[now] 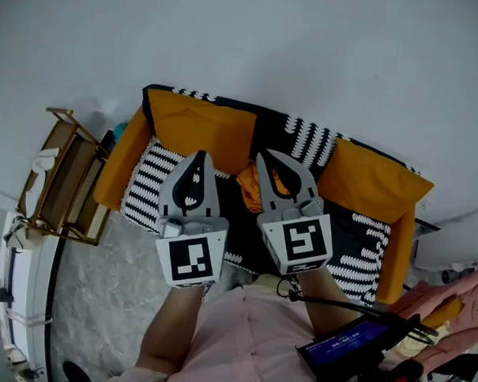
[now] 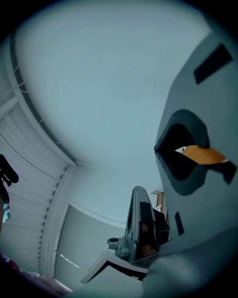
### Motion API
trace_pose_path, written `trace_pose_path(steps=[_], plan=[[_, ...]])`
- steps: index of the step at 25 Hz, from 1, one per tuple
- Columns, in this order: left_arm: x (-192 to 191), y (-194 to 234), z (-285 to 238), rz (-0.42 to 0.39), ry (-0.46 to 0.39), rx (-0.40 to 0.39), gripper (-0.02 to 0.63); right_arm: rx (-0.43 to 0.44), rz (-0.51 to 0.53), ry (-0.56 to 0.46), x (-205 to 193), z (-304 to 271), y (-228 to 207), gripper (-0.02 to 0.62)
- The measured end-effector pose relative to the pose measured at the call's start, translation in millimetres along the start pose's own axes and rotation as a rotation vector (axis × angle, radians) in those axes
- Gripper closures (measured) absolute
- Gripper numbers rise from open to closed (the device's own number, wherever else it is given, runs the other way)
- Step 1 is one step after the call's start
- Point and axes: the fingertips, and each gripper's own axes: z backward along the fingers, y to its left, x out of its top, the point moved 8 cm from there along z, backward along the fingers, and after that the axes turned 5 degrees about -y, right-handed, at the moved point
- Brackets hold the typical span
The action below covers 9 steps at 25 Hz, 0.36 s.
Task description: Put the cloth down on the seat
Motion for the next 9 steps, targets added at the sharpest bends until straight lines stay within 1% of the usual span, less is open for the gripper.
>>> trace_pose_path(steps=[9], plan=[[-1.3,-0.6,-1.3,-0.006,0.001,-0.004,0.595,-0.009,-0.005,0.014,-5.1,-1.2,-1.0,0.595]])
